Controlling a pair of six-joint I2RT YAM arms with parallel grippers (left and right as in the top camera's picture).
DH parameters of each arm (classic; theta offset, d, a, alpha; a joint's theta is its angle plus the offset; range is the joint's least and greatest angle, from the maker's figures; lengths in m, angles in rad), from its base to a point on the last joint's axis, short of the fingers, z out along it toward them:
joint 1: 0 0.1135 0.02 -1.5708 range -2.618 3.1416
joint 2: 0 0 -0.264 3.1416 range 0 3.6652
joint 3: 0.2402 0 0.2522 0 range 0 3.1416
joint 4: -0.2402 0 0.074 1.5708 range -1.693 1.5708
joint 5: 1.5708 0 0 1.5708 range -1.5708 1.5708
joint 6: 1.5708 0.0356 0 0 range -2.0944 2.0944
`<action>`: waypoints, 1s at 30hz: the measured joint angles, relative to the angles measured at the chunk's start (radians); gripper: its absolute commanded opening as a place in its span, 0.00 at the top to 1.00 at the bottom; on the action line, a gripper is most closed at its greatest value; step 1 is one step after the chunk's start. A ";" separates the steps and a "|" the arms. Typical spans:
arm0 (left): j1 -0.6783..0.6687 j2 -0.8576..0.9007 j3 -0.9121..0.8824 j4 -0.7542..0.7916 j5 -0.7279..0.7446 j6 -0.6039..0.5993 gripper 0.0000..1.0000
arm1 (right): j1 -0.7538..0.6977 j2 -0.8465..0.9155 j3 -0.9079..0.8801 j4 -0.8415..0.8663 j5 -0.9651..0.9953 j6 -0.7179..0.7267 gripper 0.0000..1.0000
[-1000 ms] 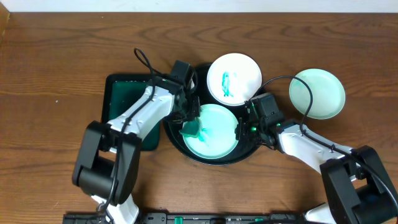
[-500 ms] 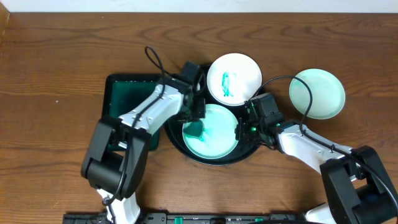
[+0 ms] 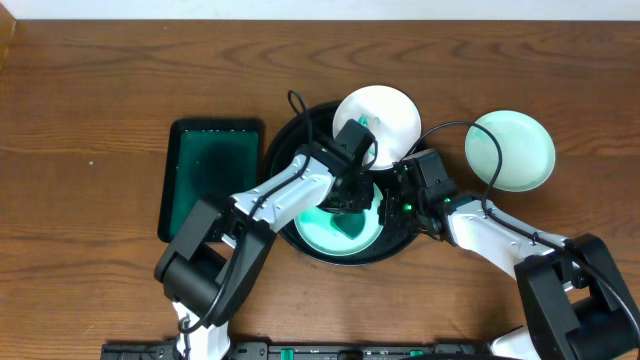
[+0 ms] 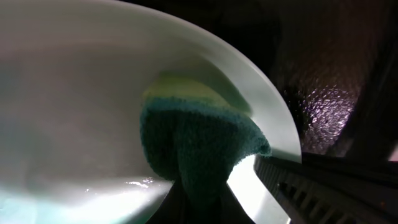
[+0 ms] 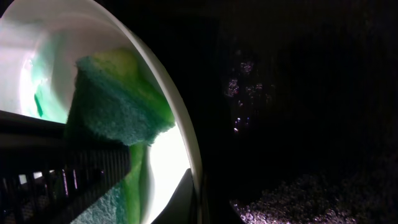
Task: Clean dirty plates on tray and stack at the side
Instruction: 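Lift the green sponge and move it over the held plate with left gripper, then scrub the held plate with the sponge in the left gripper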
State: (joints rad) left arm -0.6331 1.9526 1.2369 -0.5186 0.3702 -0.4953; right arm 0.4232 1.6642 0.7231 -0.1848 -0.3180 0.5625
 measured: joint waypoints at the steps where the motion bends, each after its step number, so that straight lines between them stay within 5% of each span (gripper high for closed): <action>1: 0.009 0.001 -0.001 -0.001 0.014 -0.003 0.93 | 0.000 0.000 0.000 0.000 0.000 0.000 0.99; 14: 0.200 -0.004 0.013 -0.261 -0.046 0.053 0.93 | 0.002 0.000 0.001 0.000 0.003 0.000 0.99; 30: 0.174 -0.011 -0.021 -0.068 0.032 0.107 0.93 | 0.002 0.000 0.001 -0.001 0.003 0.000 0.99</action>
State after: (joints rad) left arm -0.4587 1.9411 1.2160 -0.5861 0.4019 -0.3882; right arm 0.4252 1.6642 0.7238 -0.1860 -0.3145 0.5621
